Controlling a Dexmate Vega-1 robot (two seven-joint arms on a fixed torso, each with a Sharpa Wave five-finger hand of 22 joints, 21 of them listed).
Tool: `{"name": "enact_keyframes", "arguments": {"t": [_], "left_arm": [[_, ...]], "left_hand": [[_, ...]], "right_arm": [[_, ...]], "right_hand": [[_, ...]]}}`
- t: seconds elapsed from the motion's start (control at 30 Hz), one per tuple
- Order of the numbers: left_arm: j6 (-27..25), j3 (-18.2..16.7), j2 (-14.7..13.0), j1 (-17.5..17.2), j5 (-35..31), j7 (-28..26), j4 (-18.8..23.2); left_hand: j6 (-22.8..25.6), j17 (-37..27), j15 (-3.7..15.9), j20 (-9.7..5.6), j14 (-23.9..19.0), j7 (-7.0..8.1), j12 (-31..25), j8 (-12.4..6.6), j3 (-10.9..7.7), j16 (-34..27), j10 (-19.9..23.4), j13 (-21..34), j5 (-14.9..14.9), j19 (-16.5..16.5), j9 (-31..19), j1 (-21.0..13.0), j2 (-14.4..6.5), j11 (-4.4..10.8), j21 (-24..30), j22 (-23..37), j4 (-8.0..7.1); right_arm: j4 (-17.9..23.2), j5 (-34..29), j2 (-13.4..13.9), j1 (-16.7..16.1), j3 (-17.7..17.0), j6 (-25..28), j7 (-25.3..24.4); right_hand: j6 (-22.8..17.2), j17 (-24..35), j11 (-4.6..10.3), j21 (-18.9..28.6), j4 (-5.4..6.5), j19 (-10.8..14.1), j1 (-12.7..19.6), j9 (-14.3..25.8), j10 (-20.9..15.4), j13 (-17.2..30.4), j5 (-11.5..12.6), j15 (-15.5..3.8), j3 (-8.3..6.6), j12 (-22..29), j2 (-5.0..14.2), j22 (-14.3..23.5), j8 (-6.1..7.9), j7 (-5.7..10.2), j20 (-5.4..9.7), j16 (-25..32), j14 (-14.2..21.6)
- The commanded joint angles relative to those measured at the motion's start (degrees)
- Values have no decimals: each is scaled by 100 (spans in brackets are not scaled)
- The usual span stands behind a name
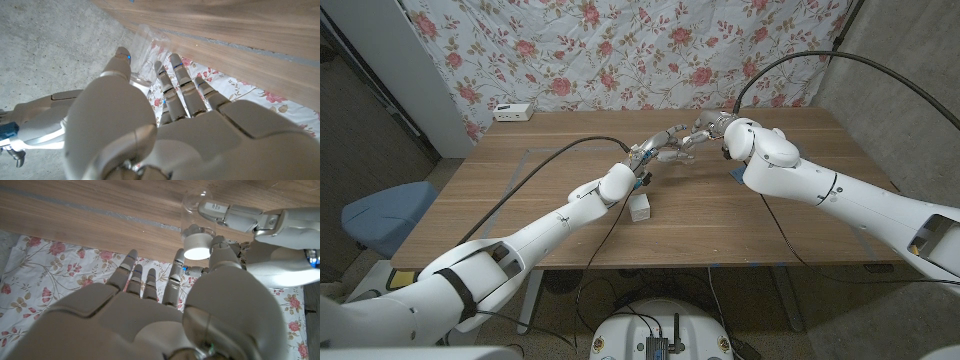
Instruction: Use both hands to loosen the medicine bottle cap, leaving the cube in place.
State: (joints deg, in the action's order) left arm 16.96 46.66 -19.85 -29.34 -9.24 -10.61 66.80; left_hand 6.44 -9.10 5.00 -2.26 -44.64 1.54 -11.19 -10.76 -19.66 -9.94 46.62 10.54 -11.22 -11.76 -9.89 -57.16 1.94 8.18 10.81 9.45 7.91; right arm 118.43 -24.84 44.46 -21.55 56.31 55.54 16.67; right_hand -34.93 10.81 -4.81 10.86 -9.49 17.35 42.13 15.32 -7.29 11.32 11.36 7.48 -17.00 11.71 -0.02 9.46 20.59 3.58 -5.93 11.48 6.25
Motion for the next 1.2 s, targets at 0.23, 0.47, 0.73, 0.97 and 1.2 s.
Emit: {"name": "enact_keyframes", "arguments": {"t": [0.23, 0.47, 0.73, 0.97, 1.2], "left_arm": [[50, 14, 23, 33, -10, 16, -46], [60, 19, 39, 46, 9, 43, -78], [65, 32, 62, 64, 14, 55, -120], [53, 37, 71, 69, 25, 65, -129], [64, 49, 86, 78, 34, 76, -159]], "left_hand": [[9, 6, 624, -781, -17, 53, 10, 10, -49, 21, 43, 12, 8, -30, -8, 47, -26, 8, -16, 14, 0], [11, 5, 628, -782, -12, 56, 14, 11, -55, 21, 32, 12, 7, -30, -8, 49, -23, 16, -16, 14, 3], [10, 5, 621, -781, -11, 68, 15, 12, -61, 20, 28, 13, 7, -27, -9, 55, -25, 14, -17, 14, 1], [9, 6, 618, -782, -8, 73, 14, 14, -68, 21, 28, 14, 8, -26, -9, 58, -28, 10, -17, 14, 1], [5, 6, 621, -775, 0, 79, 15, 16, -74, 22, 23, 14, 8, -23, -9, 60, -26, 2, -17, 14, 4]], "right_arm": [[-3, -30, -11, 6, 36, 58, -13], [-9, -39, -11, -24, 17, 19, -81], [-38, -41, -28, -27, 10, 19, -97], [-64, -56, -42, -47, 6, -13, -144], [-64, -87, -50, -52, 15, 37, -145]], "right_hand": [[-196, 31, -21, 36, 8, 62, 72, 61, -86, 30, -28, -8, -74, 17, -13, 23, 117, 44, 8, 46, 39], [-305, 38, -22, 38, 14, 87, 87, 90, -133, 30, -34, -14, -89, 26, -12, 23, 193, 68, 19, 50, 52], [-413, 48, 2, 48, 11, 145, 156, 132, -194, 30, -35, -41, -137, 33, 37, 23, 285, 88, 42, 75, 118], [-498, 49, 12, 47, 0, 170, 223, 167, -248, 30, -38, -69, -171, 40, 62, 22, 360, 145, 51, 82, 148], [-627, 59, 29, 53, 8, 220, 266, 206, -299, 30, -47, -94, -202, 43, 95, 22, 459, 201, 60, 97, 192]]}}
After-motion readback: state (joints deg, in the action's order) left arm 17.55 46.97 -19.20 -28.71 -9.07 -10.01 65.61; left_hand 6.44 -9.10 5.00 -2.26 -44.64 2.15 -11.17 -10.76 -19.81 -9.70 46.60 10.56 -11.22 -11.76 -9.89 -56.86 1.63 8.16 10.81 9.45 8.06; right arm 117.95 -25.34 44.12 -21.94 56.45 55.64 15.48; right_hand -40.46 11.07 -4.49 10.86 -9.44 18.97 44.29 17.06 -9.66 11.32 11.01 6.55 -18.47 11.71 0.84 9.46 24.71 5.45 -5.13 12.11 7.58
